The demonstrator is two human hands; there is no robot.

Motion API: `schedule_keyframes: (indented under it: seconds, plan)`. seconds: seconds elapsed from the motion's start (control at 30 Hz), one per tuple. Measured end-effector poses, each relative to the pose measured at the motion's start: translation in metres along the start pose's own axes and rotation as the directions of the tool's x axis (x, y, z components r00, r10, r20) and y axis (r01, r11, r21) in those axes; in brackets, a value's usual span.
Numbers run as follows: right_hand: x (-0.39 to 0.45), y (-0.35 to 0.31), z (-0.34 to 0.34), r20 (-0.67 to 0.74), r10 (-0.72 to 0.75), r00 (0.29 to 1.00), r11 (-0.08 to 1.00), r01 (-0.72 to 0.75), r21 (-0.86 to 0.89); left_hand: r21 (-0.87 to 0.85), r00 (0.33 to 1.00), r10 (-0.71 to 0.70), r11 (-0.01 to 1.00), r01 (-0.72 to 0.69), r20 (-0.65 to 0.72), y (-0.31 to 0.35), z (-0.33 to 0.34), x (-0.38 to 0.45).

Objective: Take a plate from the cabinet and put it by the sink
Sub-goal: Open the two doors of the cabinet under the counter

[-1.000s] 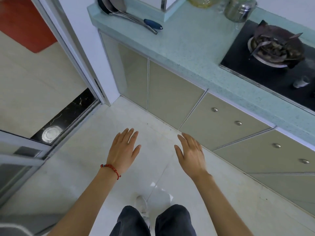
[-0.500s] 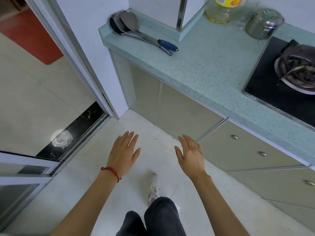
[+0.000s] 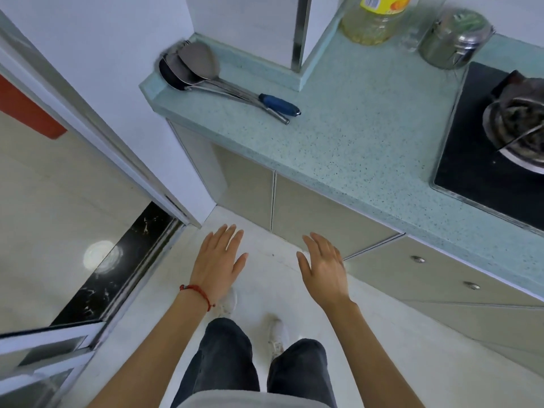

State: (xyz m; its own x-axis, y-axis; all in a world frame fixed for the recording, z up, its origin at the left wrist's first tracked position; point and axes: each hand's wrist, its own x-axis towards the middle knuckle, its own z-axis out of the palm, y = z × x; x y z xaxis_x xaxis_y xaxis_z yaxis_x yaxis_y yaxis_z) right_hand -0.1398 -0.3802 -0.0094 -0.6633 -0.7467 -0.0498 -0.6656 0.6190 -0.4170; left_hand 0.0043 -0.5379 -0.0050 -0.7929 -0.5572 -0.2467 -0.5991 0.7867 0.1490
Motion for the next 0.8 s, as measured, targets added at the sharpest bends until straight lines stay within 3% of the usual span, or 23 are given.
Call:
schedule_keyframes:
  seconds: [0.27,0.57,0.7,0.8]
  plan:
    - [0.031,-0.033,0.021,-0.012,0.202,0.979,0.979,-0.203,-0.024,-0.030,0.982,0.188,0.982,-0.187,0.032,-0.049,-0.009,0.066]
    - [0.070,-0.071,0.039,-0.082,0.456,0.886,0.880,-0.436,0.187,-0.210,0.946,0.318,0.931,-0.297,0.070,-0.082,-0.011,0.119]
    - [0.083,-0.078,0.043,-0.067,0.527,0.847,0.817,-0.483,0.316,-0.389,0.963,0.265,0.893,-0.226,0.050,-0.078,-0.011,0.136]
    - [0.098,-0.079,0.046,-0.010,0.637,0.771,0.657,-0.537,0.529,-0.597,0.988,0.150,0.796,-0.100,0.035,-0.072,-0.008,0.150]
